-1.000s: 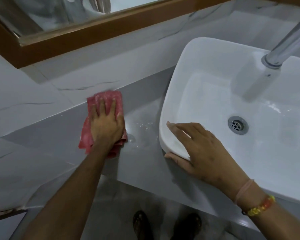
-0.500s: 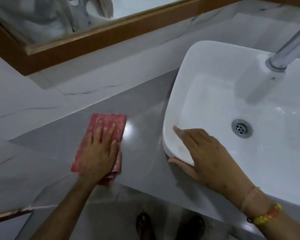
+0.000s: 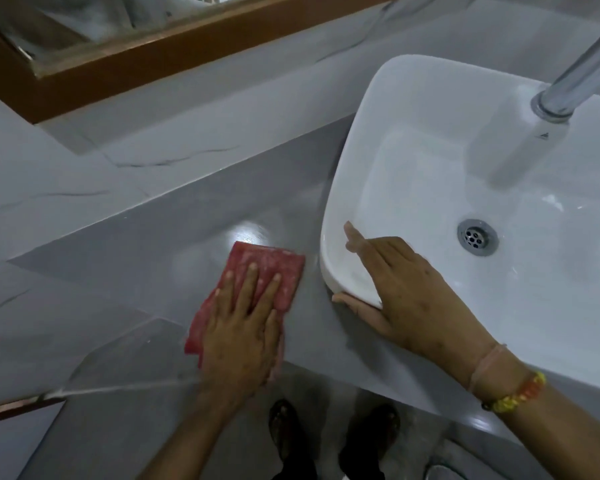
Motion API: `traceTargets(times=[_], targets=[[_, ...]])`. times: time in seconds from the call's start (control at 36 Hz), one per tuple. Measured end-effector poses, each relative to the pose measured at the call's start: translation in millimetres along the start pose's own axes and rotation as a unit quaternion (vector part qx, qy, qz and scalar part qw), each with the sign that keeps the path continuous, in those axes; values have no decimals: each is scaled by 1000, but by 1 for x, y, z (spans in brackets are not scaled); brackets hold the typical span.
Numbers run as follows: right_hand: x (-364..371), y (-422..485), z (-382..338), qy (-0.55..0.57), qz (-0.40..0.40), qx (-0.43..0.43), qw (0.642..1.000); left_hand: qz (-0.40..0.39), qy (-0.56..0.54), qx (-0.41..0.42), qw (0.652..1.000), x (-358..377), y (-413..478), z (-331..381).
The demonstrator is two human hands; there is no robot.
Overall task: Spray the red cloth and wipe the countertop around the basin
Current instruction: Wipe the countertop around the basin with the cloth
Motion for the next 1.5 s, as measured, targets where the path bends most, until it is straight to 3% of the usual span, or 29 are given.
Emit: traceTargets(times=[0.06,0.14,0.22,0.31,0.39,0.47,0.53,0.61,0.69,0.81,0.92,0.97,1.11,1.22,1.33,1.44,1.5], targets=[[0,0,-1,-2,5,-1,1000,-25,31,-44,998,-6,13,-49],[0,2,-2,0,9,-9,1000,-3,51,-134,990,-32,58,-101],[0,2,-2,2,8,-12,1000,48,32,-171,984,-50,100,-79],[1,2,-3,-2,2,-11,1000,69,0,-99,993,-39,107,-3],[-1,1,-2,-2,2,-3,1000,60,-43,5,997,-18,57,60],[-1,-1,0,-1,6,6,1000,37,-11,54,998,-8,11,44],[-1,-1,1,5,8,7,1000,25,31,35,999,-12,15,-6],[-1,2,-1,10,11,-2,1000,25,28,-101,994,-36,56,-82],[-2,3,-3,3,13,-12,1000,54,24,-170,984,-56,103,-88],[-2,1,-3,0,4,-10,1000,70,8,-122,990,-39,106,-9],[-3,0,-1,8,0,-2,1000,47,-43,0,998,-8,36,59],[-3,-1,1,7,2,7,1000,17,-23,0,1000,-2,12,29],[-3,0,-1,9,5,-1,1000,-17,20,-168,986,-29,4,-141],[-1,3,-1,7,2,-7,1000,46,13,-249,967,-56,35,-171],[2,3,0,9,-7,-3,1000,22,40,-136,990,-42,64,-95],[0,1,0,2,-3,12,1000,14,-17,-25,999,-20,52,-10],[-1,0,1,5,0,21,1000,-17,-9,17,1000,-6,36,-4]])
Point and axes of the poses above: each hand's wrist, its own y-axis towards the middle knuckle, its own x-axis out of the palm, z = x × y, the point moved 10 cm from there along y, towards the middle knuckle, and after that the axes turned 1 degree about y, right-handed, at the moved point
